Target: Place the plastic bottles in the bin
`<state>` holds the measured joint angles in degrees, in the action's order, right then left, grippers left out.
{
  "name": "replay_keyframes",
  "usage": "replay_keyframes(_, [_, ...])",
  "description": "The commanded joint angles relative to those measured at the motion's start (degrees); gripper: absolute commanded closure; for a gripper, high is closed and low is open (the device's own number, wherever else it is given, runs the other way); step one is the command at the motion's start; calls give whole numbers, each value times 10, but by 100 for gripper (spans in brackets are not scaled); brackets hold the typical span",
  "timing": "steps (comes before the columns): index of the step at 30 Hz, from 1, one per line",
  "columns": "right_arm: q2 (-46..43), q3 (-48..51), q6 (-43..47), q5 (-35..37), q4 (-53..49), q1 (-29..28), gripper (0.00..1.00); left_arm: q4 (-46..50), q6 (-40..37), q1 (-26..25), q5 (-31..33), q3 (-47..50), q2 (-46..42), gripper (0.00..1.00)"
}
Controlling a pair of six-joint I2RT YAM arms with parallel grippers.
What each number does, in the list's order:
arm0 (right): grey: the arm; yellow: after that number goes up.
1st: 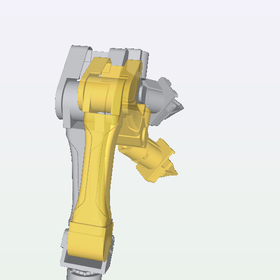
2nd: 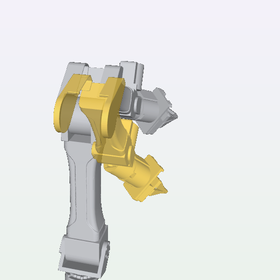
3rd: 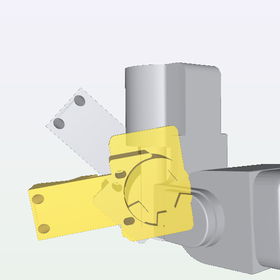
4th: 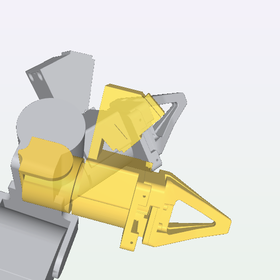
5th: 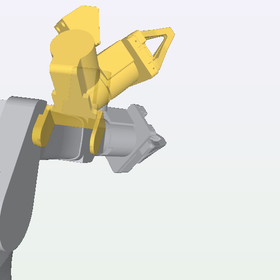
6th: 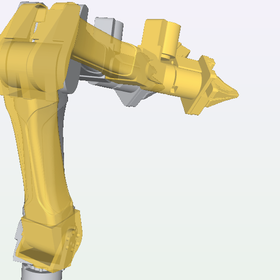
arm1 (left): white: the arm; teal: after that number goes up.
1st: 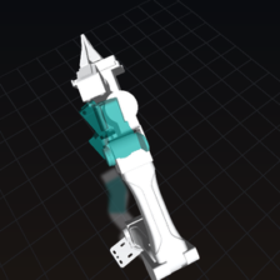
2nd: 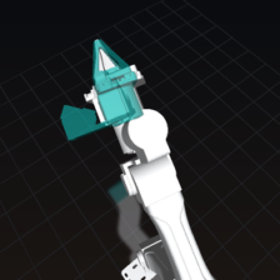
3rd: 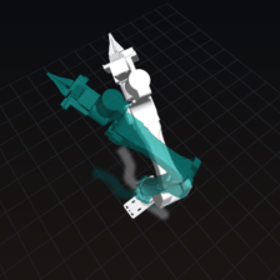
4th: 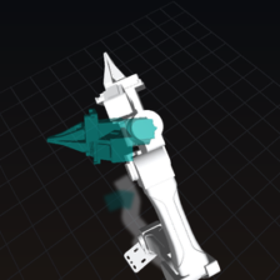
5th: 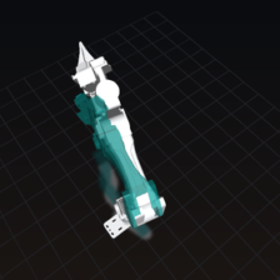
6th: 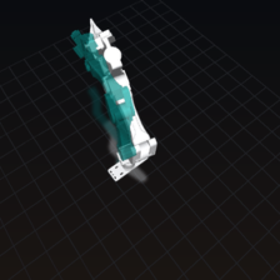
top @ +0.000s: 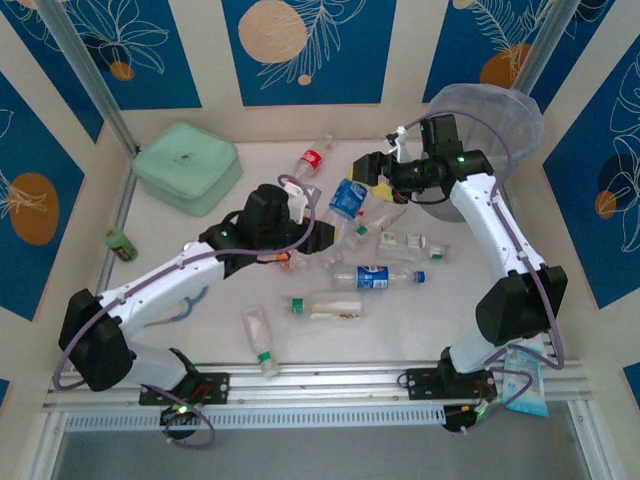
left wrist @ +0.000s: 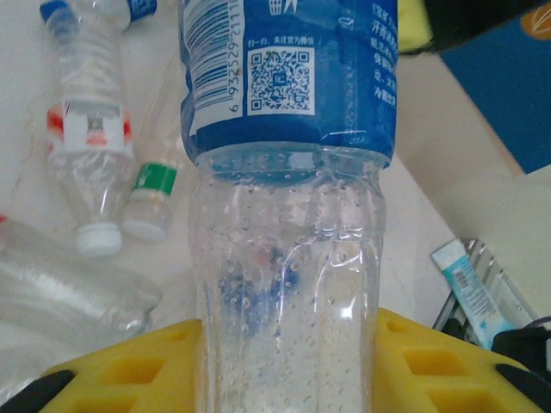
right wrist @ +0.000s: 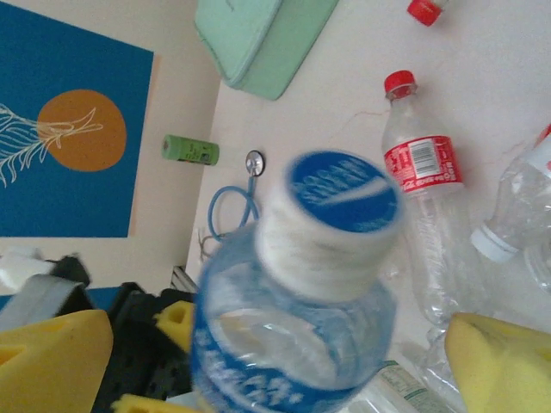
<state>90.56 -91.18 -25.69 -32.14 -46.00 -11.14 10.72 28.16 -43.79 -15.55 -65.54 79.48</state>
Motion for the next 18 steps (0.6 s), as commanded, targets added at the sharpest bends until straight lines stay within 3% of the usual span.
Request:
replay_keyframes(1, [3,-1,-1,-17,-7,17,4,-3,-15,-11,-18,-28,16,75])
replay_keyframes(8, [-19,48,-15,-68,42,37,24,-52,-25,-20,-19,-23,41,75])
replay_keyframes(15, [4,65,-44,-82,60,29,18,-72,-40,-20,-32,-32,63,74])
replay_keyframes(18, [2,73,-55,-75,71,30,35,-67,-47,-19,-28,-39,73,72])
